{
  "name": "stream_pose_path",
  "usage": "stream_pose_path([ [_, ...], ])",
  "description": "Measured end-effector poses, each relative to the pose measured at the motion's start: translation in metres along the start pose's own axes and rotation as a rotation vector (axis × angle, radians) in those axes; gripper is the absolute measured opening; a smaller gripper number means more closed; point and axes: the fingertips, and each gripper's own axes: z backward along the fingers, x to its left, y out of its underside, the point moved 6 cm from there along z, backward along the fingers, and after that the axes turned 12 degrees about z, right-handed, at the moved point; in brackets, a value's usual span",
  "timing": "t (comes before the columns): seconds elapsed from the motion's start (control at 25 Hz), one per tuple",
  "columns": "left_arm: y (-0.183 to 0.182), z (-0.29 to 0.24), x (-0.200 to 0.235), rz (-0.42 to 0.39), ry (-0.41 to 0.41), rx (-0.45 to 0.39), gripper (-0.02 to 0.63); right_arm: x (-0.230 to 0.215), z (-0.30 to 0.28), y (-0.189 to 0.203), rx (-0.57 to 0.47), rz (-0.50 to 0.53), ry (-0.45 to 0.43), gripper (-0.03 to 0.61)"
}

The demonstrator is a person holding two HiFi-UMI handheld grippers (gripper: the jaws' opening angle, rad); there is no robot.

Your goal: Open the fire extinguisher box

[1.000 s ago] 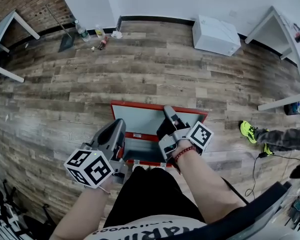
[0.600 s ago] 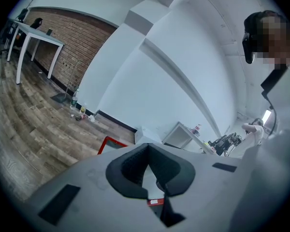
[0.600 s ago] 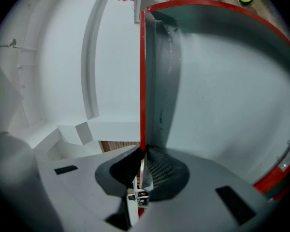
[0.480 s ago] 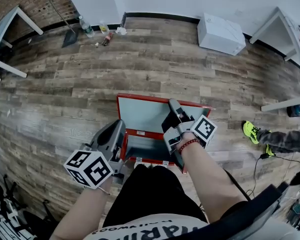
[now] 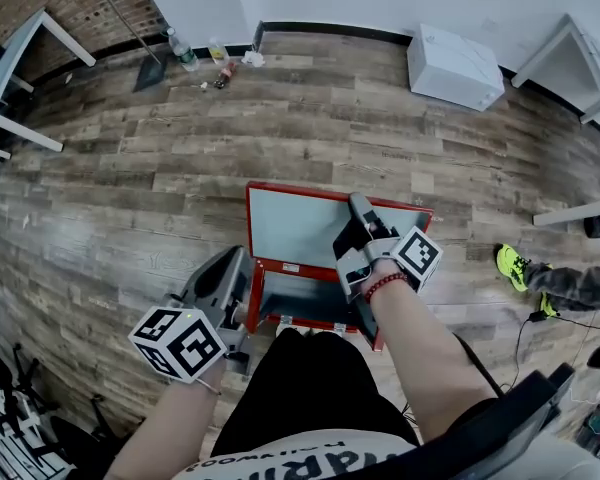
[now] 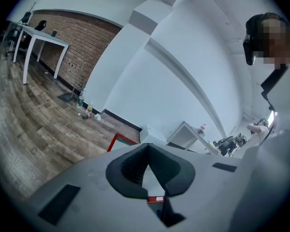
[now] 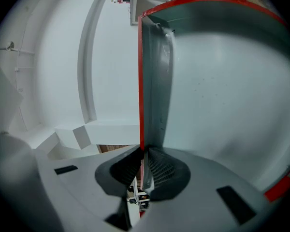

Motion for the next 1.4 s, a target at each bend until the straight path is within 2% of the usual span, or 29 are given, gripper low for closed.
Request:
stream_pose_path([
  [0.56,0.009,0.002,0.013,-0.005,-0.021,0.004,0.002,-0.015,-0.007,-0.003,-0.008,-0.011,-0.021,0.048],
  [0.76,0.008,0.006,0.015,-0.007,-0.016,-0.006,0.002,-0.017,-0.009,0.0,-0.024,-0.073,-0.038,0.048],
  [1.08,0.003,0.005,0.011,0.0,0.012,-0.025,0.002,-0.017,-0.002,-0.004,-0.029,-0.107,-0.067,0.074],
  [1.4,0.006,0.006,-0.001,-0.011,0.023,-0.008,0.002,-0.008,0.04,0.006,0.033,-0.055,-0.034,0.086],
])
